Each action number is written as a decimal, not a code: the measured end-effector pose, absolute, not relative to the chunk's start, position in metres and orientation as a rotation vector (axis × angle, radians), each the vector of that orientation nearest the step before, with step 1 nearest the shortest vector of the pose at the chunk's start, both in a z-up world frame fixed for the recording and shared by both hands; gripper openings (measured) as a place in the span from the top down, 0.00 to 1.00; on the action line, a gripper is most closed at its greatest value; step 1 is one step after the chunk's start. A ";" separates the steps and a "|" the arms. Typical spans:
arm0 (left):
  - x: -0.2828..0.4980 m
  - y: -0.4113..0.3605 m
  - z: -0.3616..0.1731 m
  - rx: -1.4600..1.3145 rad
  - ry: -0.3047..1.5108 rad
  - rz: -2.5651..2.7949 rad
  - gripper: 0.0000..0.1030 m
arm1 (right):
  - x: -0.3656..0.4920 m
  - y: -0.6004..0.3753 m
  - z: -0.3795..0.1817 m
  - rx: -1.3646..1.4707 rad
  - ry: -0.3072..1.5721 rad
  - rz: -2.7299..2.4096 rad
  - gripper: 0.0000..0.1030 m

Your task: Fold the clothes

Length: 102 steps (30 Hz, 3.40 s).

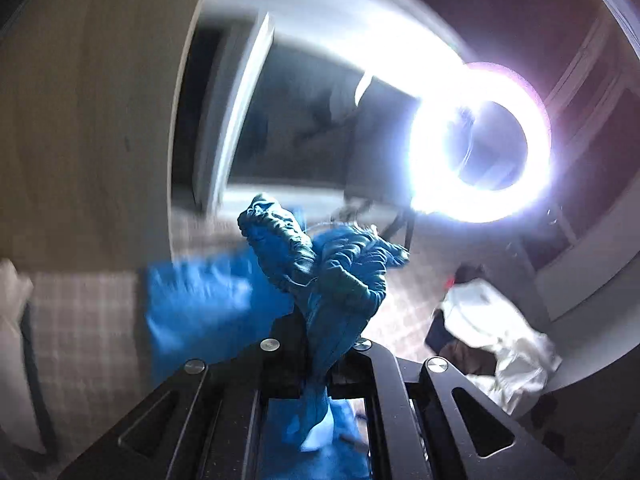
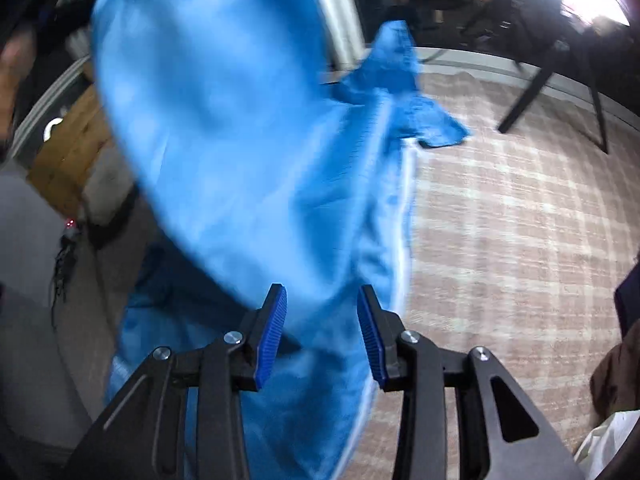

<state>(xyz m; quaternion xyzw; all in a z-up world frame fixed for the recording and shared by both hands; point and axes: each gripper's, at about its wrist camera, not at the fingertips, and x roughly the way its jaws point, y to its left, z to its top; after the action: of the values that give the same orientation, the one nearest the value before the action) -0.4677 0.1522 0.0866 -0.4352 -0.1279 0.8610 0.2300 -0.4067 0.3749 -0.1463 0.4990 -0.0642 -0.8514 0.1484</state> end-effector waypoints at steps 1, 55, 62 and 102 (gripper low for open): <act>-0.467 0.142 0.097 -1.174 -0.356 2.394 0.95 | -0.404 0.373 -0.145 1.429 -0.178 -2.446 0.64; -0.433 0.241 0.176 -1.002 -0.275 2.402 0.95 | -0.391 0.427 -0.151 1.520 -0.233 -2.467 0.64; -0.427 0.202 0.079 -1.113 -0.504 2.353 0.95 | -0.381 0.464 -0.162 1.565 -0.260 -2.498 0.64; -0.386 0.044 -0.173 -1.593 -1.039 2.415 0.95 | -0.483 0.340 -0.178 1.562 -0.210 -2.281 0.56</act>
<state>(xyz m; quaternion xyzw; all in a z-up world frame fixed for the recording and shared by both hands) -0.3859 0.0443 -0.1727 -0.5179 -0.3380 0.7851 0.0338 -0.4831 0.3398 -0.1781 0.5537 -0.0744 -0.8089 0.1834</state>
